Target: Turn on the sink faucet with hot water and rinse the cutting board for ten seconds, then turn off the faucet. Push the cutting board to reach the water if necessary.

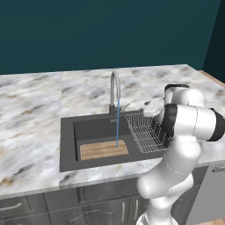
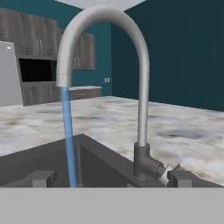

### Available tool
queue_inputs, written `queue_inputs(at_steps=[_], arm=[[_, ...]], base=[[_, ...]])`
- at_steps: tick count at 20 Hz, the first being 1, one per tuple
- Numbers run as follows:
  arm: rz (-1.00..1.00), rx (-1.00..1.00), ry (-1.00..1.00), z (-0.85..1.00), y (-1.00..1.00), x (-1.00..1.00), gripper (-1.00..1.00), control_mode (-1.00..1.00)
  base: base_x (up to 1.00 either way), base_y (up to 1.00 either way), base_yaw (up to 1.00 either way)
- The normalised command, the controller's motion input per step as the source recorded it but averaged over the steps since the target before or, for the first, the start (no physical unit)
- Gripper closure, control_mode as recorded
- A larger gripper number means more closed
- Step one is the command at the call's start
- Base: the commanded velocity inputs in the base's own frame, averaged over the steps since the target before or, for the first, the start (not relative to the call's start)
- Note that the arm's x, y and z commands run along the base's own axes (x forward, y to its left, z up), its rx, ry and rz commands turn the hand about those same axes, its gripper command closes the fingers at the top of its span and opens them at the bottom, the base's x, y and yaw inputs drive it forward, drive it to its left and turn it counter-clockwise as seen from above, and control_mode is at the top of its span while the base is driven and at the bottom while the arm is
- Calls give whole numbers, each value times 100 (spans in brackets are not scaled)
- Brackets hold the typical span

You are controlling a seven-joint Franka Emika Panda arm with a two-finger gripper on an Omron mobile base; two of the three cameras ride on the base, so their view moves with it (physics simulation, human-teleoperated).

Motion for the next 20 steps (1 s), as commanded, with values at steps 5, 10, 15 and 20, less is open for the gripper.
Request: queue_inputs(at_steps=[5, 10, 15, 20], arm=[[8, 4, 0, 0, -29, 5, -100, -100], [9, 3, 0, 0, -28, 14, -100, -100], [4, 0, 0, -6, -1, 38, -100, -100], [1, 0, -4, -11, 2, 34, -100, -100]], base=[[0, 0, 0], [0, 0, 0], [0, 0, 0], [0, 0, 0]])
